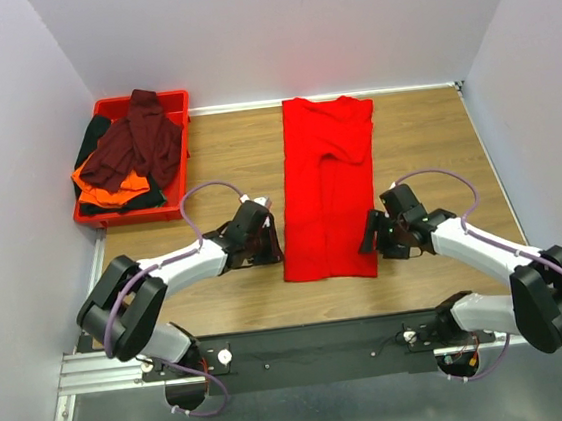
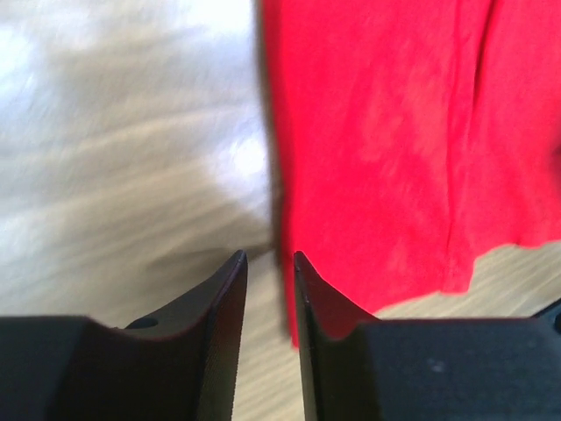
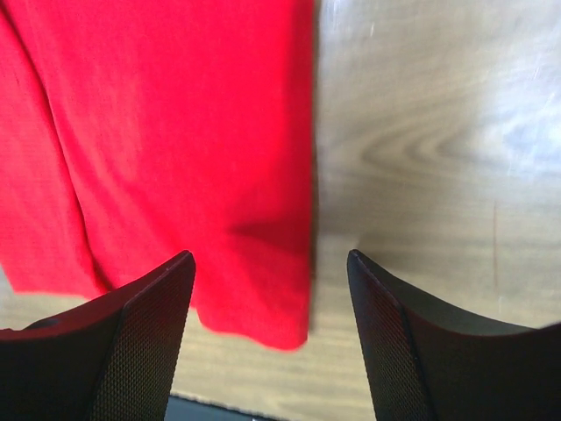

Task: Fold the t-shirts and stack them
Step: Fold the tshirt

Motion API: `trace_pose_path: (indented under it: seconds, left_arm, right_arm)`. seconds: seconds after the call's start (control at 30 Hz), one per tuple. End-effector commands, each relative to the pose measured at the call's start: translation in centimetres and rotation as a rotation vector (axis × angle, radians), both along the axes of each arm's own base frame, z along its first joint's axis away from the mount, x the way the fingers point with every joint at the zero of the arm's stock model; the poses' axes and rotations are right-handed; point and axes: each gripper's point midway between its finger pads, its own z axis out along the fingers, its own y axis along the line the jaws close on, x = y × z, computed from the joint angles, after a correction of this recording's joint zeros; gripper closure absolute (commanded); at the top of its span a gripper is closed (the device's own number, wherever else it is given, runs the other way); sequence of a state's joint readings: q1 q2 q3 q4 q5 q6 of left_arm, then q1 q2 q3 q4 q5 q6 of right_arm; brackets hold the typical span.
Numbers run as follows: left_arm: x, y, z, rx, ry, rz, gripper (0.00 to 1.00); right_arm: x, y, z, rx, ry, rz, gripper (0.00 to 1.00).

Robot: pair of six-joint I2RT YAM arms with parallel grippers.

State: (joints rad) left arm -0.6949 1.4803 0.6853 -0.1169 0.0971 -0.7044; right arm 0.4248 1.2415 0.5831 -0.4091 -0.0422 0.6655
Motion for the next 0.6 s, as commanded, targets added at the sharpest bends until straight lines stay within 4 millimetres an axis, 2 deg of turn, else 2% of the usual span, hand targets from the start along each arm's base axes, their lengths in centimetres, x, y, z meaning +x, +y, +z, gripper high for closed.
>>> trace_pose_path:
  seconds: [0.0,0.2,0.33,0.37,0.57]
  left_arm:
    - [-1.8,1.7,-0.1,0.035,0.037,0.019,0.63]
    - [-2.6,1.4,-0.3,0.035,0.048,-0.015,0.63]
    - [-3.2,0.5,-0.4,0.027,0.052,-0.061,0.63]
    - [-3.3,0.4,-0.7,0.031,0.060,-0.069,0.63]
    - [-3.8,-0.4,-0.6,0.025,0.049,-0.113,0.63]
  right_arm:
    - [-3.2,0.2,-0.3,0.033,0.097,0.015,0.28]
    - [-3.4,1.0,0.4,0.046,0.103,0.025,0.41]
    - [-2.9,0.7,0.7,0.004,0.083,0.027,0.42]
    - [-3.0,0.7,0.5,-0.002,0.096,0.029,0.45]
    - [-3.1,1.1,0.5,-0.008,0.100,0.035,0.45]
